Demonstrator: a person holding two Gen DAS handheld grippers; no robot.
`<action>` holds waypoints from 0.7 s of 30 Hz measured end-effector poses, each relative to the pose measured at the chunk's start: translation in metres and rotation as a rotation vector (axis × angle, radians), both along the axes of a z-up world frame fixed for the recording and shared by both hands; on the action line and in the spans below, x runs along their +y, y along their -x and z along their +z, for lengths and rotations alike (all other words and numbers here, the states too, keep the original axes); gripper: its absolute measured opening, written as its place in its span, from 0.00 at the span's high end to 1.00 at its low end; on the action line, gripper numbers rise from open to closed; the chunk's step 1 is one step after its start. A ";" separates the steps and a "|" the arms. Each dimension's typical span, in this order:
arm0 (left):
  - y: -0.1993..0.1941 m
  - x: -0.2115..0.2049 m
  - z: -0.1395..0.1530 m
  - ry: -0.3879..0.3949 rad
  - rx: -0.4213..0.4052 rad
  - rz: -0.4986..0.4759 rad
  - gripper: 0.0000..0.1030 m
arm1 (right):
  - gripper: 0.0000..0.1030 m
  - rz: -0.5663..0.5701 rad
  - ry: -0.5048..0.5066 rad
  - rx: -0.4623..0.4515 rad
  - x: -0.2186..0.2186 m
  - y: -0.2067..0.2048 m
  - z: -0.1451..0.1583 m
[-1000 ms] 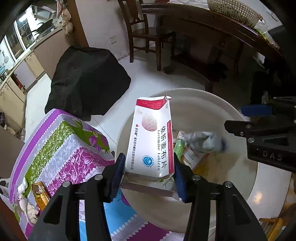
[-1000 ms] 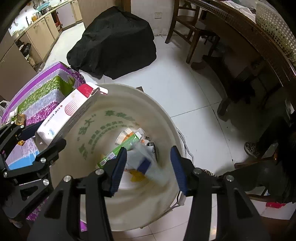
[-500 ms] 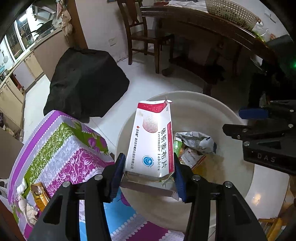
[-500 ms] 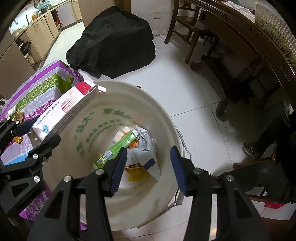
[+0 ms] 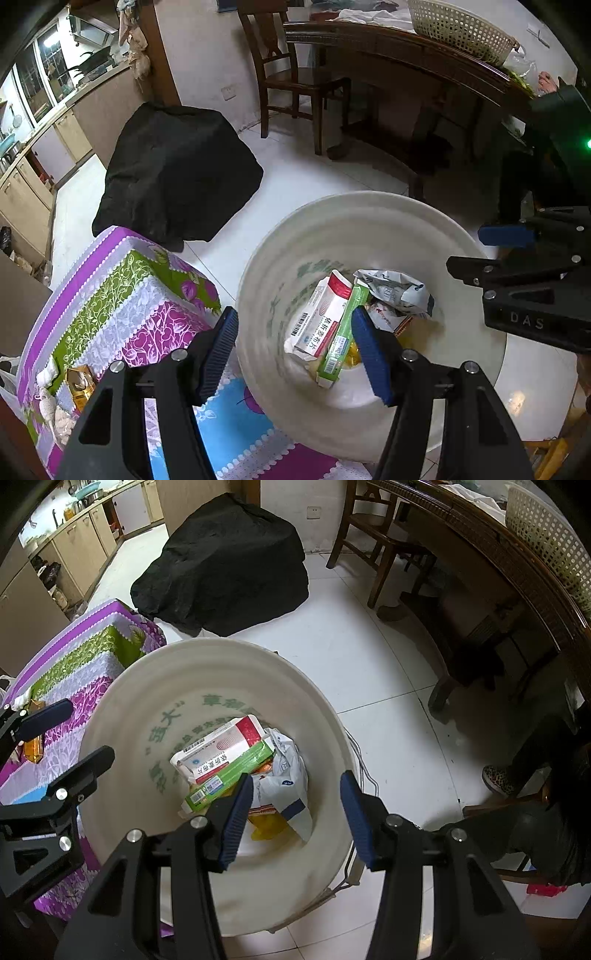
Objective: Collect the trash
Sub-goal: 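Move both grippers back from the bucket to the table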
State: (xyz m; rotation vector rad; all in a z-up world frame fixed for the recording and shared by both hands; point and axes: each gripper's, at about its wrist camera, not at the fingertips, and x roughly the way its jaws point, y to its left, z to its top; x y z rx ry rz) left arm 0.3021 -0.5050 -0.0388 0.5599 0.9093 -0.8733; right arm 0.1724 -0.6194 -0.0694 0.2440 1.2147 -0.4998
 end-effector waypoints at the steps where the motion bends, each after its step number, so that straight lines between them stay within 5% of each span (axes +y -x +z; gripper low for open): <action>1: 0.000 0.001 0.001 0.002 0.000 0.001 0.38 | 0.55 0.001 0.001 0.001 0.000 0.000 0.000; 8: 0.003 0.006 0.003 0.019 -0.015 -0.007 0.38 | 0.54 0.011 0.002 -0.011 0.007 -0.001 0.002; 13: 0.013 0.025 0.011 0.077 -0.058 0.008 0.33 | 0.30 -0.007 0.002 -0.087 0.017 0.006 0.014; 21: 0.020 0.089 0.020 0.193 -0.115 0.147 0.22 | 0.14 0.026 -0.097 -0.336 0.043 0.023 0.030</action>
